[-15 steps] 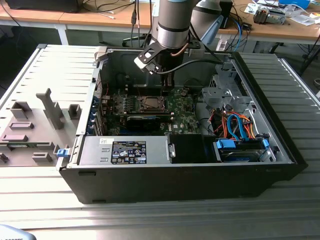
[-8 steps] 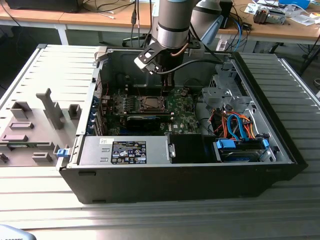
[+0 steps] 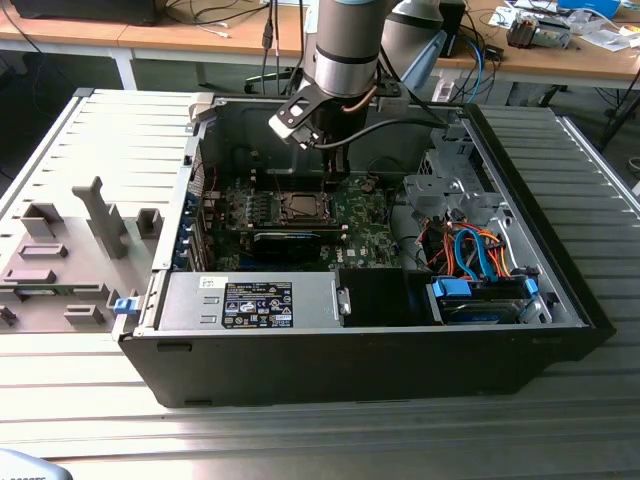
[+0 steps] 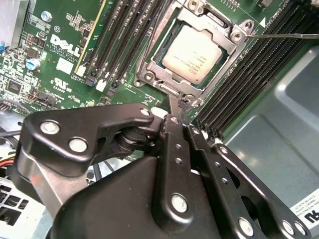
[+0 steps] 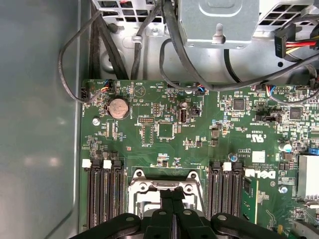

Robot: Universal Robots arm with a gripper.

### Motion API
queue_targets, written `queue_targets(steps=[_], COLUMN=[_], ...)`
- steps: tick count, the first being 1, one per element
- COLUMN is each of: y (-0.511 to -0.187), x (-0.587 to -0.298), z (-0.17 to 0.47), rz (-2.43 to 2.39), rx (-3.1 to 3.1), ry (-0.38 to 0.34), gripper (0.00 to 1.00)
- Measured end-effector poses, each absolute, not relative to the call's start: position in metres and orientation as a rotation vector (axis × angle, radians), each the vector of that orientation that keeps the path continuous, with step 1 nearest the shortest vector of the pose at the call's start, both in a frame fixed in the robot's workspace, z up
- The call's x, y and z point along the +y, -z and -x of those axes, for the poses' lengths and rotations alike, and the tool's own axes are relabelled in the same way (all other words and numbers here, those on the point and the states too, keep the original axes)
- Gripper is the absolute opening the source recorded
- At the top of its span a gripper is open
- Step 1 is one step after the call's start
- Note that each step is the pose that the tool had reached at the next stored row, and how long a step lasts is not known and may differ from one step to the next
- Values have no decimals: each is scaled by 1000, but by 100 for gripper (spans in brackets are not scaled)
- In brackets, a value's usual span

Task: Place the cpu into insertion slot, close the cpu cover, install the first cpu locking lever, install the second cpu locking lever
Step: 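Install the first cpu locking lever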

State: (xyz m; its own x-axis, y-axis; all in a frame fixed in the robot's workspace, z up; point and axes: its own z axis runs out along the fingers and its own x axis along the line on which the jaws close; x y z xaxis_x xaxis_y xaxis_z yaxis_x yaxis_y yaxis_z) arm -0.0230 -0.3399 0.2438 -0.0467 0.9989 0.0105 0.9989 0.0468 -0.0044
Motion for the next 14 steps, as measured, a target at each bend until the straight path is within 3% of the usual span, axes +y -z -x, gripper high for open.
queue_targets(steps=[14], y=[-244], x=[-340], z=[23], rz=[2074], rx=[-2345], ry=[6], gripper=[11])
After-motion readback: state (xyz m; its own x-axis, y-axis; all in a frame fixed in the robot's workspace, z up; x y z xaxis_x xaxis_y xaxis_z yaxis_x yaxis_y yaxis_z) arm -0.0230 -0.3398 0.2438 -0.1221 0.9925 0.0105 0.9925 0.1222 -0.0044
